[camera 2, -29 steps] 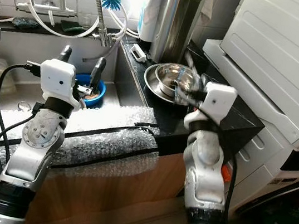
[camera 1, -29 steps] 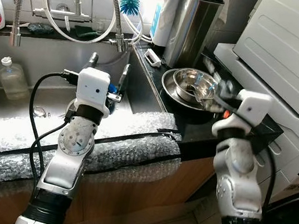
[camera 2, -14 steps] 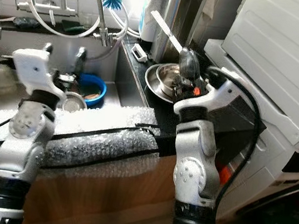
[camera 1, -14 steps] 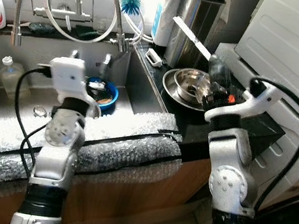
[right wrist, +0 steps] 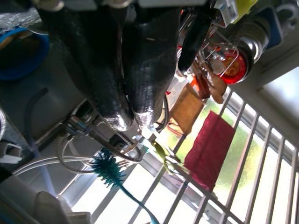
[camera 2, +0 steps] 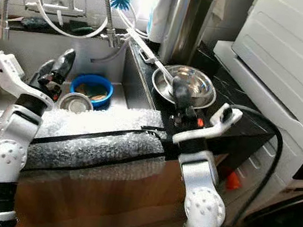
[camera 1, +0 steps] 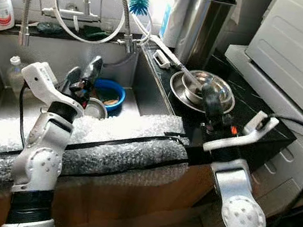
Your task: Kitchen organization
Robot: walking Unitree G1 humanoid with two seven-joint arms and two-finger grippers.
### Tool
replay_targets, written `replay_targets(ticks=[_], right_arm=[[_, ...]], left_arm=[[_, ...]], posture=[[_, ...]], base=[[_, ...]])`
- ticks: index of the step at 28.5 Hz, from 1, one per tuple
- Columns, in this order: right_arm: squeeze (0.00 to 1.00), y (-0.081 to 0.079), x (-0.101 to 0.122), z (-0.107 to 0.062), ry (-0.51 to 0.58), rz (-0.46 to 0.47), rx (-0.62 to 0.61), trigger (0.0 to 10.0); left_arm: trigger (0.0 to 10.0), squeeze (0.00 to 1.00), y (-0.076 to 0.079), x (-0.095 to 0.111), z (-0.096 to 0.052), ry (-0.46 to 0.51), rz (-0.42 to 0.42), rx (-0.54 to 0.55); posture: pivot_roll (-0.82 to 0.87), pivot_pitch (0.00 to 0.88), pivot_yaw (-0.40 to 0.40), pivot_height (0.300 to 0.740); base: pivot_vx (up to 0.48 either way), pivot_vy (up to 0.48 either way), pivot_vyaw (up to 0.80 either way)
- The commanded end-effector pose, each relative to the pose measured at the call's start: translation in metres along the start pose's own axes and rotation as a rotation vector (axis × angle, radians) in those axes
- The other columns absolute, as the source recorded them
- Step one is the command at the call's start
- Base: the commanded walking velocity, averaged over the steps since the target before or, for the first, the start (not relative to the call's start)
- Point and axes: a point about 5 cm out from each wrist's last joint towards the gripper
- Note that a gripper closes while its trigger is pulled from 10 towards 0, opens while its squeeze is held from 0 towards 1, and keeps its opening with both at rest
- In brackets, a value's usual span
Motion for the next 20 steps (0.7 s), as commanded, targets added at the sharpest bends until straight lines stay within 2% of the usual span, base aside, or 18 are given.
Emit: replay_targets(ticks=[1,4,7,10,20], right_arm=[[0.0,-0.002,-0.008,-0.006,-0.024,0.036,0.017,10.0],[0.0,0.0,-0.012,-0.013,-0.047,0.067,0.02,10.0],[0.0,0.0,-0.019,-0.019,-0.076,0.112,0.031,10.0],[0.0,0.002,-0.022,-0.023,-0.09,0.125,0.029,10.0],[0.0,0.006,-0.024,-0.031,-0.129,0.11,0.028,10.0]], left_arm=[[10.0,0.0,0.009,-0.006,-0.001,-0.038,-0.03,-0.047],[10.0,0.0,0.011,-0.018,-0.004,-0.093,-0.032,-0.062],[10.0,0.0,0.014,-0.024,-0.007,-0.109,-0.097,-0.064],[10.0,0.0,0.017,-0.025,-0.007,-0.115,-0.106,-0.07],[10.0,0.0,0.027,-0.028,-0.004,-0.13,-0.145,-0.108]], posture=[[0.01,0.0,-0.089,0.74],[0.01,0.0,-0.086,0.74],[0.01,0.0,-0.084,0.74],[0.01,0.0,-0.085,0.74],[0.01,0.0,-0.09,0.74]], base=[[0.0,0.0,0.0],[0.0,0.0,0.0],[0.0,0.0,0.0],[0.0,0.0,0.0],[0.0,0.0,0.0]])
Point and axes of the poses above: a point about 5 cm out from each wrist's last joint towards the gripper, its own z axis pointing out of the wrist towards the gripper, its own x axis along the axis of the wrist's last joint, y = z × x, and after that the axes turned 9 degrees about z, right-handed
